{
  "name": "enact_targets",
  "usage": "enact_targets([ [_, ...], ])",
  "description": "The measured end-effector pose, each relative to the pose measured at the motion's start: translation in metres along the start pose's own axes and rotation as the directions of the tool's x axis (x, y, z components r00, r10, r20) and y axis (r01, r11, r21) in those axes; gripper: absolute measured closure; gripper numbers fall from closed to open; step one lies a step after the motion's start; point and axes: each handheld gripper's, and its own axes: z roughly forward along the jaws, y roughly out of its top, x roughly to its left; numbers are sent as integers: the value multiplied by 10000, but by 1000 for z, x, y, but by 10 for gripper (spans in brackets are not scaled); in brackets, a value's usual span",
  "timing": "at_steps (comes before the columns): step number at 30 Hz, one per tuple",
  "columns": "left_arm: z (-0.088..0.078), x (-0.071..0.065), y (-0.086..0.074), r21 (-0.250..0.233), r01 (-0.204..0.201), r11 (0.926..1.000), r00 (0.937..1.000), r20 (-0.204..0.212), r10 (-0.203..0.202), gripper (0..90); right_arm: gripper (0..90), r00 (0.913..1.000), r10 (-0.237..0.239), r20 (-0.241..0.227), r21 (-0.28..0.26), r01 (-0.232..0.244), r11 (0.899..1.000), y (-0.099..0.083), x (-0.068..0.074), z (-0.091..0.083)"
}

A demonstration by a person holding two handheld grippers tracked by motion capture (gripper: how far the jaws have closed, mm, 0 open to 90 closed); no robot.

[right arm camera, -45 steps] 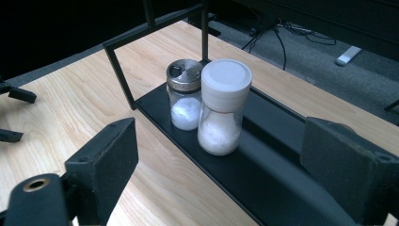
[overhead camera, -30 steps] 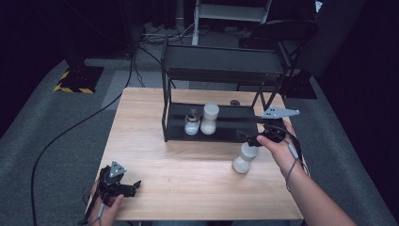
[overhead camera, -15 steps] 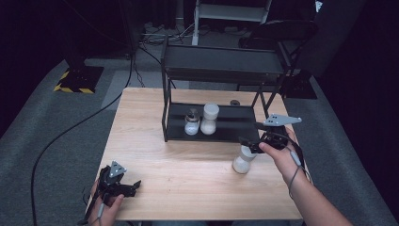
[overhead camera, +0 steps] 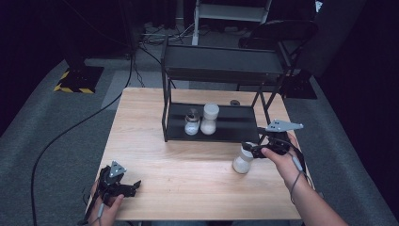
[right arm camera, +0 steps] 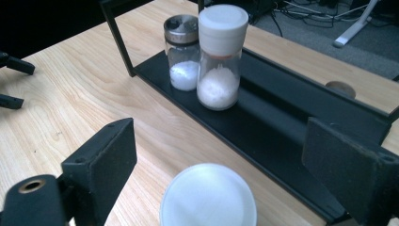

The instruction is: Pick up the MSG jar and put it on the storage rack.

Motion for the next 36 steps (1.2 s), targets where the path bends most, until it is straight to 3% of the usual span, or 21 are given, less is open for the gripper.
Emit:
enact_targets([
  [36,0,0,0,0,1,10000,10000,0,-1,6,106,9998,183,-100,430,-178,9989,-33,-3,17],
])
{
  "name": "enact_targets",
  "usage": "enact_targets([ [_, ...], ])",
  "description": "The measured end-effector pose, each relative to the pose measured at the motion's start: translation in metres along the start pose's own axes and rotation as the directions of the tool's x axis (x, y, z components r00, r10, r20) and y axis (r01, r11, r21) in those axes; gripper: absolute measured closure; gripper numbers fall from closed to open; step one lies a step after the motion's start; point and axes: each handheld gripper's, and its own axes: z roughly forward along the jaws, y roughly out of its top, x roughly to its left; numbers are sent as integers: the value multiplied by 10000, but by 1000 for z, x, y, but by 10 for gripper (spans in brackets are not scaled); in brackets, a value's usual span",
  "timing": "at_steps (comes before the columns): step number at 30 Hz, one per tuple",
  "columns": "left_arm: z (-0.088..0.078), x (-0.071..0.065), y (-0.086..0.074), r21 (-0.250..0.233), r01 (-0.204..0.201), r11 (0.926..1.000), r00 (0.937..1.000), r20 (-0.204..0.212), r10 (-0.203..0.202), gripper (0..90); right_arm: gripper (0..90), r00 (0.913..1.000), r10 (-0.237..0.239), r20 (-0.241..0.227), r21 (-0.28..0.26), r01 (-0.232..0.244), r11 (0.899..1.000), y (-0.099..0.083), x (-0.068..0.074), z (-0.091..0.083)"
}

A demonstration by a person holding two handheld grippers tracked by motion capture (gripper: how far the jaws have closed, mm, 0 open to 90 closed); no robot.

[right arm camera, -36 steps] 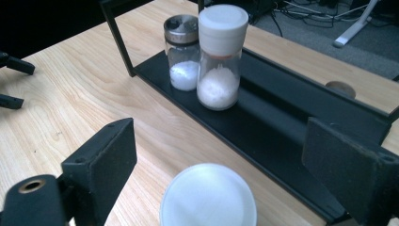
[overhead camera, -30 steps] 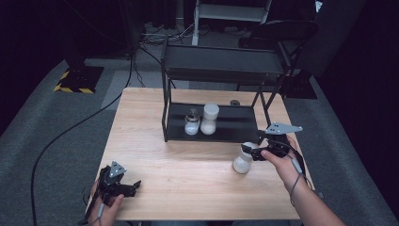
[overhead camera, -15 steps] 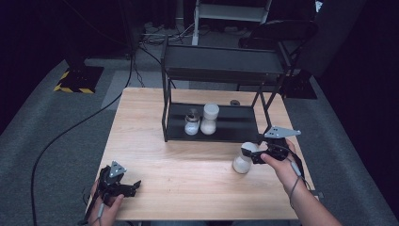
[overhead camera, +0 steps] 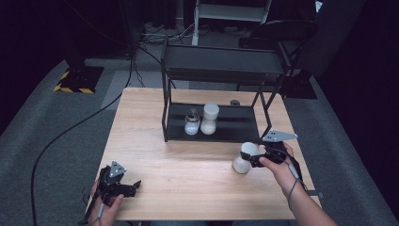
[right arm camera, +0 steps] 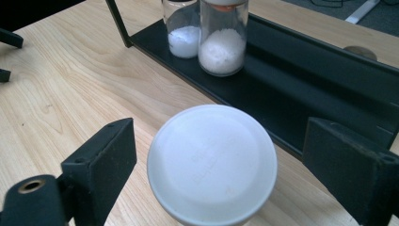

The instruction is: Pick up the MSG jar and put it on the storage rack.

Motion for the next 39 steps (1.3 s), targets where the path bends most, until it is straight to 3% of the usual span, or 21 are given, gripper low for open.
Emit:
enact_targets([
  [16,0,0,0,3,-2,10000,10000,0,2,6,146,10000,61,-24,305,-60,9995,-8,-1,12],
  [30,0,0,0,1,-2,10000,10000,0,2,6,327,9991,-379,-189,766,392,9963,-4,-1,21],
  [39,0,0,0,2,-2,10000,10000,1,2,6,338,9980,-606,-175,731,617,9954,-4,1,20],
])
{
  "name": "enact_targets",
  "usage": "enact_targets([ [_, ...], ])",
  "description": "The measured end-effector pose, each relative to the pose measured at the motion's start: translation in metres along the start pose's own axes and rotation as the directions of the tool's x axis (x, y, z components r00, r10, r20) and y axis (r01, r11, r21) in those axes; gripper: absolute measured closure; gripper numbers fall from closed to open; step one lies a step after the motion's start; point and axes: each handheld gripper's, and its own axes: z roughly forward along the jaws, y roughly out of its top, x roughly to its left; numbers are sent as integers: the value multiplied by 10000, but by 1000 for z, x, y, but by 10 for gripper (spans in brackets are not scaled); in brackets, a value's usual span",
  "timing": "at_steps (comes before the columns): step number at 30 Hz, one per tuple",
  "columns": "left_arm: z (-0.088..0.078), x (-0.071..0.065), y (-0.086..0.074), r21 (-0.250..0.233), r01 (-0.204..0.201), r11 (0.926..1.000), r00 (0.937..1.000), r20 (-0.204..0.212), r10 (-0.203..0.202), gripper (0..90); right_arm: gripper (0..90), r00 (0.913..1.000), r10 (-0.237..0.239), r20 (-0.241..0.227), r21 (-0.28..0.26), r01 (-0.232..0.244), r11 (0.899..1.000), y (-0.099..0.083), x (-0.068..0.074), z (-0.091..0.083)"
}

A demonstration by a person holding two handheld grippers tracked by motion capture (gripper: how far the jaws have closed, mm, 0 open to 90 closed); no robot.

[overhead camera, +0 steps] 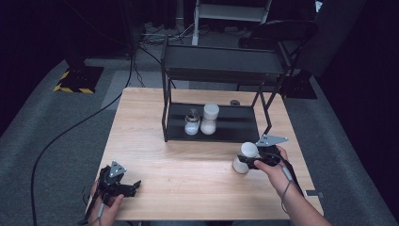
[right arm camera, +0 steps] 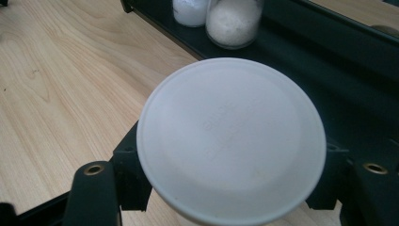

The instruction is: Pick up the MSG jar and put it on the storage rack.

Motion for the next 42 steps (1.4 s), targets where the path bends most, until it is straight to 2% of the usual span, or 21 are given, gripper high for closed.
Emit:
enact_targets([
  [10,0,0,0,2,-2,10000,10000,1,2,6,339,9997,161,-202,-90,-163,9998,0,-2,-3],
  [28,0,0,0,1,1,10000,10000,1,-1,6,339,9985,221,-498,-43,-223,9997,16,-5,-25],
  [42,0,0,0,2,-1,10000,10000,0,1,6,339,9993,95,-363,-163,-101,9998,26,-8,-40],
])
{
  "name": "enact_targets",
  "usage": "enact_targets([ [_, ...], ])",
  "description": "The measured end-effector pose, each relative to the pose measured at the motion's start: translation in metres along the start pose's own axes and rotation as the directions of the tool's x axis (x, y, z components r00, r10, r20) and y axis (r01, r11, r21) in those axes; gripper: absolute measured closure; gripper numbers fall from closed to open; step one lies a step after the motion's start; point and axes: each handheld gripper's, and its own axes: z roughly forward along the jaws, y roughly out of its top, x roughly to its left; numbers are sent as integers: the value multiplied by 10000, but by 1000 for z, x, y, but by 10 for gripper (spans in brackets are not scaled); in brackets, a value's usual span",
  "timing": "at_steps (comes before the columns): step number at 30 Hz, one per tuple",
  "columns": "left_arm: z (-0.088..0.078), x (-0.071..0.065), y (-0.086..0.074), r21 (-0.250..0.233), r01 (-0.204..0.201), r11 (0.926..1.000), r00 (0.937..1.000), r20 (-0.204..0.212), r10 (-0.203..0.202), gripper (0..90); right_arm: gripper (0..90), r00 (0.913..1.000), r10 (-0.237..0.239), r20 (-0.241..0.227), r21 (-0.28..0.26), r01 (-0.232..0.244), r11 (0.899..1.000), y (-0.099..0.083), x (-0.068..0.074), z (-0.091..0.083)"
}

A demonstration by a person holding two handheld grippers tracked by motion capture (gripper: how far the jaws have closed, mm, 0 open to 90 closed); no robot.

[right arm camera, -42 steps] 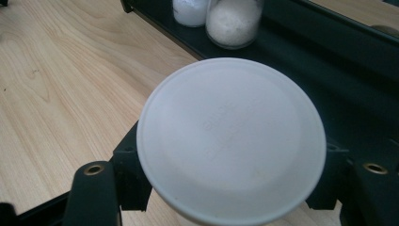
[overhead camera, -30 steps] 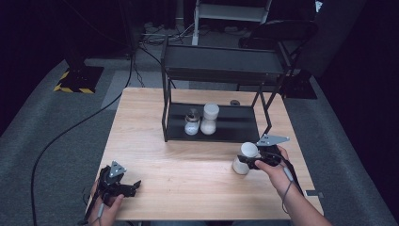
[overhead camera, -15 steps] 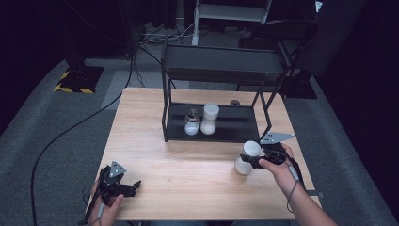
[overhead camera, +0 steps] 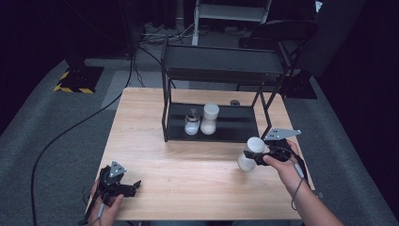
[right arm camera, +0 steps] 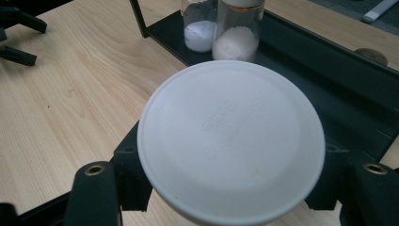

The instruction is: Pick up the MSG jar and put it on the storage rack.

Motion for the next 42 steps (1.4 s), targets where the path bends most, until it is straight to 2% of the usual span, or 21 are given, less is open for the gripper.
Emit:
enact_targets([
  [19,1,-1,1,21,79,10000,9999,-105,-78,6,339,9998,-208,63,38,208,9998,20,-4,-13],
  [31,1,-2,1,12,98,10000,9999,-118,-98,6,339,9991,-409,55,243,407,9989,33,-8,-12],
  [42,1,-3,0,-7,128,9999,9998,-143,-128,5,339,9989,-460,-40,148,461,9988,38,-14,-11],
])
